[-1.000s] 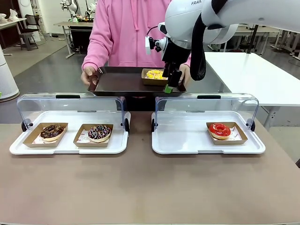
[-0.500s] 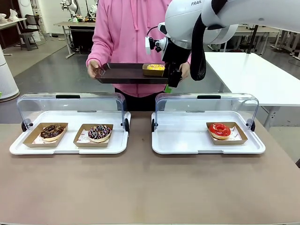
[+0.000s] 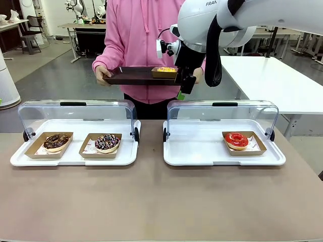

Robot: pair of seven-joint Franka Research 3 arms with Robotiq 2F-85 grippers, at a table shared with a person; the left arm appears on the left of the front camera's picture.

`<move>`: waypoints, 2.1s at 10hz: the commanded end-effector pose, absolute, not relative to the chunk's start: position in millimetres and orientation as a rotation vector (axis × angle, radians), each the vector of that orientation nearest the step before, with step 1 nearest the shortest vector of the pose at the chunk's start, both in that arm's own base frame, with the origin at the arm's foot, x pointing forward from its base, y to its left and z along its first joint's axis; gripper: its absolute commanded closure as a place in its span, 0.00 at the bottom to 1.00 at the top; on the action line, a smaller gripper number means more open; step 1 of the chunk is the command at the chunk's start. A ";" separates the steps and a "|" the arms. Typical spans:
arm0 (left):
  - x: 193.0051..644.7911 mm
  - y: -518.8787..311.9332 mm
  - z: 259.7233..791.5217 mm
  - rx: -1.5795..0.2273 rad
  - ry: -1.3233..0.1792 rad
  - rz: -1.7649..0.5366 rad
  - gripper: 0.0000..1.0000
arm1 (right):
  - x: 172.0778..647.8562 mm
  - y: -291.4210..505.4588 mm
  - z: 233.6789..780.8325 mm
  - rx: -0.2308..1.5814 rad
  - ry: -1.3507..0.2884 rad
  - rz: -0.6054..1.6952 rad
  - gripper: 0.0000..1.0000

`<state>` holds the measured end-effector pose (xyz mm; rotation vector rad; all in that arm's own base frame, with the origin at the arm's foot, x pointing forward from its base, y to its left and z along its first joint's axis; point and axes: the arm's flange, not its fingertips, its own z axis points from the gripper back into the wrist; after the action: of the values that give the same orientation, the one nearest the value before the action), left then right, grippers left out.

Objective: Provide the desired donut to the person.
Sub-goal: Pick up and lift the Paper togo box containing the Donut pointed at by the person.

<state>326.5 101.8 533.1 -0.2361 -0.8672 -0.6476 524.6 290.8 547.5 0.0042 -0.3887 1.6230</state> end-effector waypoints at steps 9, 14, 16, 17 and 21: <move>326.9 103.2 531.9 -0.241 -0.870 -0.649 0.00 | 274.8 14.9 564.6 0.300 -0.884 1.045 0.00; 326.9 103.2 531.9 -0.241 -0.870 -0.649 0.00 | 272.5 -21.3 550.9 0.302 -0.859 0.925 0.00; 326.9 103.2 531.9 -0.241 -0.870 -0.649 0.00 | 276.4 -22.4 553.7 0.268 -0.849 0.886 0.00; 326.9 103.2 531.9 -0.241 -0.870 -0.649 0.00 | 277.2 -22.2 554.7 0.254 -0.839 0.873 0.00; 326.9 103.2 531.9 -0.241 -0.870 -0.649 0.00 | 276.6 -24.8 558.3 0.192 -0.850 0.812 0.00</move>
<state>326.4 102.0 533.4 -0.2355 -0.8676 -0.6470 285.3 -33.8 571.7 0.2185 -0.8475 0.8428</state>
